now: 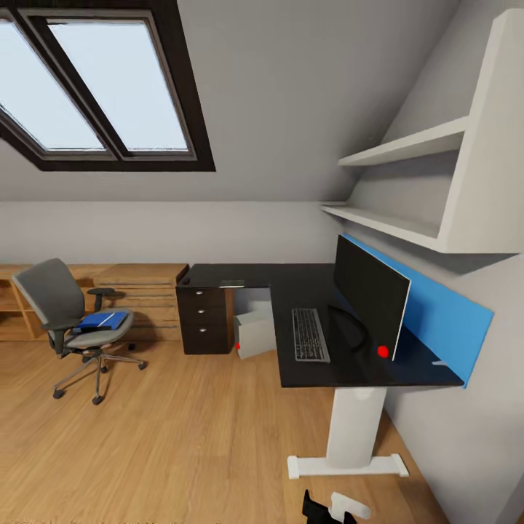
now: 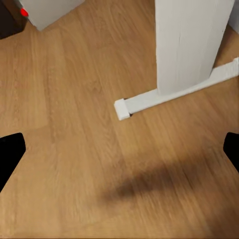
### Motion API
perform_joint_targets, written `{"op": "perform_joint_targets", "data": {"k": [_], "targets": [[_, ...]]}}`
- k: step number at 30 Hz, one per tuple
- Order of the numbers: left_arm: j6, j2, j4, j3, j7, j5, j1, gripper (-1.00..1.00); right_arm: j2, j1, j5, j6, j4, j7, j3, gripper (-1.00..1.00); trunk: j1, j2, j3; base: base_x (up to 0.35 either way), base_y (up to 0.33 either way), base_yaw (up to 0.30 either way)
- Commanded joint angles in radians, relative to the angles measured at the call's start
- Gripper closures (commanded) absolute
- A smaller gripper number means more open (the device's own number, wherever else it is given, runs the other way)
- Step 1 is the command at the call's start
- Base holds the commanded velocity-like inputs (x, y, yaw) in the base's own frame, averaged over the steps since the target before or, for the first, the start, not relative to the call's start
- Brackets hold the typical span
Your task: In the bedroom, organize the workspace by keeping the computer under the desk, ensuring the monitor is on the desk, placing the keyboard on the desk next to the monitor, placing the mouse on the desk next to the keyboard, moving the folder from the swivel chair onto the desk next to the mouse, stacking the notebook on top of the folder with the pen on top of the notebook, and positioning the swivel chair next to the desk.
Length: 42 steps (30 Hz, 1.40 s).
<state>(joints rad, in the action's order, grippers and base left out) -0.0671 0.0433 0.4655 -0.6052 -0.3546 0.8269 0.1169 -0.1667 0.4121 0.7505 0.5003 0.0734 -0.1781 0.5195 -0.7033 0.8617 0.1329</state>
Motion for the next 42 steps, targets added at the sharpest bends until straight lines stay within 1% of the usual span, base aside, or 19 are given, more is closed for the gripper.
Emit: {"op": "perform_joint_targets", "data": {"k": [1, 2, 3, 6, 22, 42], "targets": [[-0.005, 0.001, 0.001, -0.008, -0.006, 0.011, 0.001, -1.0, 0.0, 0.001, 0.002, 0.002, 0.0, -0.008, 0.008, -1.0, 0.004, -0.006, -0.002, 0.0, 0.0, 0.247], [-0.155, -0.003, -0.057, -0.01, -0.006, 0.009, 0.001, -1.0, -0.003, 0.001, -0.045, 0.004, -0.001, -0.008, 0.008, -1.0, 0.004, -0.006, -0.002, 0.0, 0.0, 0.277], [-0.197, -0.003, -0.067, -0.01, -0.006, 0.009, 0.001, -1.0, -0.003, 0.001, -0.052, 0.004, -0.001, -0.009, 0.009, -1.0, 0.004, -0.006, -0.001, 0.0, 0.0, 0.277], [-0.234, -0.004, -0.076, -0.01, -0.006, 0.01, 0.001, -1.0, -0.008, 0.001, -0.06, 0.004, -0.001, -0.009, 0.011, -1.0, 0.004, -0.006, 0.0, 0.074, 0.043, 0.277], [-0.243, -0.005, -0.077, -0.01, -0.006, 0.011, 0.001, -1.0, -0.008, 0.001, -0.06, 0.002, -0.001, -0.008, 0.011, -1.0, 0.004, -0.006, 0.014, 0.283, 0.167, 0.242], [-0.248, -0.005, -0.077, -0.01, -0.006, 0.007, 0.001, -1.0, -0.008, 0.001, -0.06, 0.001, -0.001, -0.008, 0.011, -1.0, 0.004, -0.006, 0.039, 0.038, 0.015, 0.167]]}}
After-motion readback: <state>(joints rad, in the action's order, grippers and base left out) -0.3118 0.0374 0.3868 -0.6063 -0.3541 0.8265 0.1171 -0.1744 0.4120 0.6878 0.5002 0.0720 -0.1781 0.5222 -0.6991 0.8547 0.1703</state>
